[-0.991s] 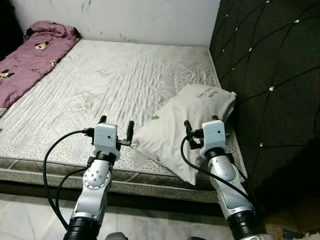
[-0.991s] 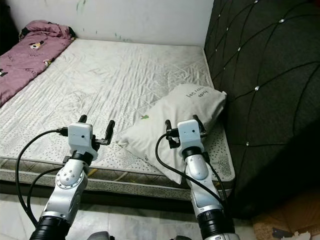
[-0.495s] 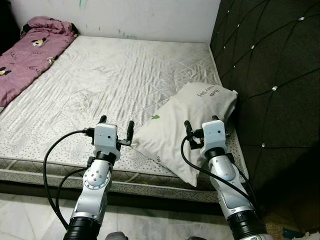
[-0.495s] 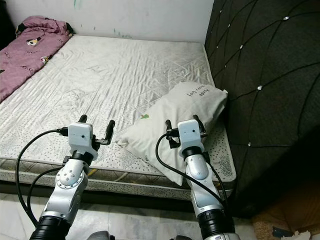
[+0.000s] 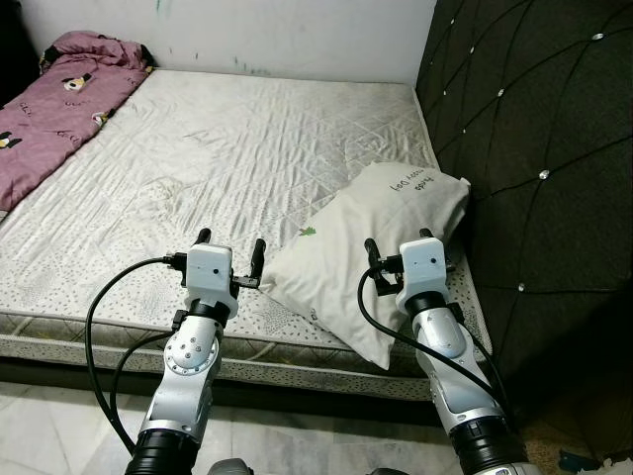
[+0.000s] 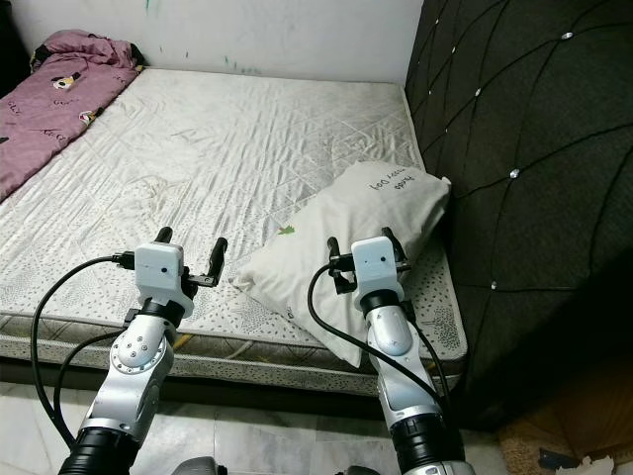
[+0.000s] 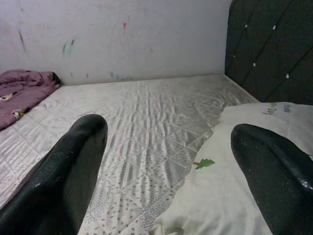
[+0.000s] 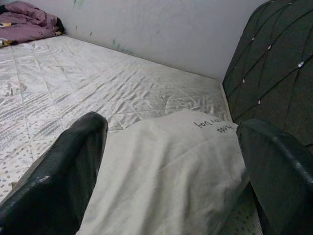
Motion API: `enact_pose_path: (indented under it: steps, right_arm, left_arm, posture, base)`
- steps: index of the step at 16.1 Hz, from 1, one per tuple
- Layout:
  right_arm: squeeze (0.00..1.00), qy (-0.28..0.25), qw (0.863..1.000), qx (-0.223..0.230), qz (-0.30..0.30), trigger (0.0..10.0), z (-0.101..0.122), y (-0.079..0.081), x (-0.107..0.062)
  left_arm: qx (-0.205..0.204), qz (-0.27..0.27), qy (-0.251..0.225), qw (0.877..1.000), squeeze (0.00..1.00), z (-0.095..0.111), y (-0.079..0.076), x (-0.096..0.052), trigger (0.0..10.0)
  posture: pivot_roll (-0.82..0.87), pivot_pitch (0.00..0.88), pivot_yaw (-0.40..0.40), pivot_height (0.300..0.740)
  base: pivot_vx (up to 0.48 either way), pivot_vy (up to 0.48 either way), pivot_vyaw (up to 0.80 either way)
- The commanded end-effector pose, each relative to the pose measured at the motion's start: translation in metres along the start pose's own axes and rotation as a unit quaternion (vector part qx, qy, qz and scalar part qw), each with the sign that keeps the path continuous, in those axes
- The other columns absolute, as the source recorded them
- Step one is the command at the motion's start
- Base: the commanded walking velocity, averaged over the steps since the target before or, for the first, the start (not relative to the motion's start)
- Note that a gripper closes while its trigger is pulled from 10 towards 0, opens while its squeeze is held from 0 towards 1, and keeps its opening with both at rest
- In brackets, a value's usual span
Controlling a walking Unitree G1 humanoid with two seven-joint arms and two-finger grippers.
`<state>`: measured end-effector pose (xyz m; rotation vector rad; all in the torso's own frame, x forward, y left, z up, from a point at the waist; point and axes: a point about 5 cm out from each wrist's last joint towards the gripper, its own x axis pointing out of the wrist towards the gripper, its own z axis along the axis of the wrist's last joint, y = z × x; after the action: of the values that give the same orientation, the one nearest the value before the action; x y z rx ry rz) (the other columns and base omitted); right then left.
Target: Clean up the room
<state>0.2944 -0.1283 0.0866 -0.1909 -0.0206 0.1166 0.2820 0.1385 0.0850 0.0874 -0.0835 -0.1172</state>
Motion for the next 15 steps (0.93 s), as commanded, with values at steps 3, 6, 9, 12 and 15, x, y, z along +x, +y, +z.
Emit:
enact_pose_path:
  steps: [3,6,9,12,15]
  right_arm:
    - [0.00,-0.005,1.000,-0.002,0.005,10.0,0.0045,0.0013,0.0032]
    - [0.00,-0.005,1.000,-0.002,0.005,10.0,0.0045,0.0013,0.0032]
    - [0.00,-0.005,1.000,-0.002,0.005,10.0,0.0045,0.0013,0.0032]
    - [0.00,-0.005,1.000,-0.002,0.005,10.0,0.0045,0.0013,0.0032]
    - [0.00,0.001,1.000,-0.006,0.008,10.0,0.0028,0.0013,0.0036]
  left_arm:
    - [0.003,0.000,-0.002,1.000,0.00,0.0016,0.0008,0.0010,10.0]
    - [0.003,0.000,-0.002,1.000,0.00,0.0016,0.0008,0.0010,10.0]
    - [0.003,0.000,-0.002,1.000,0.00,0.0016,0.0008,0.0010,10.0]
    - [0.003,0.000,-0.002,1.000,0.00,0.0016,0.0008,0.0010,10.0]
    - [0.004,0.000,0.002,1.000,0.00,0.0007,-0.0003,0.0013,10.0]
  posture:
    - [0.04,0.000,0.004,0.740]
    - [0.04,0.000,0.004,0.740]
    - [0.04,0.000,0.004,0.740]
    - [0.04,0.000,0.004,0.740]
    - [0.04,0.000,-0.002,0.740]
  base:
    - [0.000,0.000,0.00]
    - [0.000,0.000,0.00]
    - [0.000,0.000,0.00]
    - [0.000,0.000,0.00]
    - [0.000,0.000,0.00]
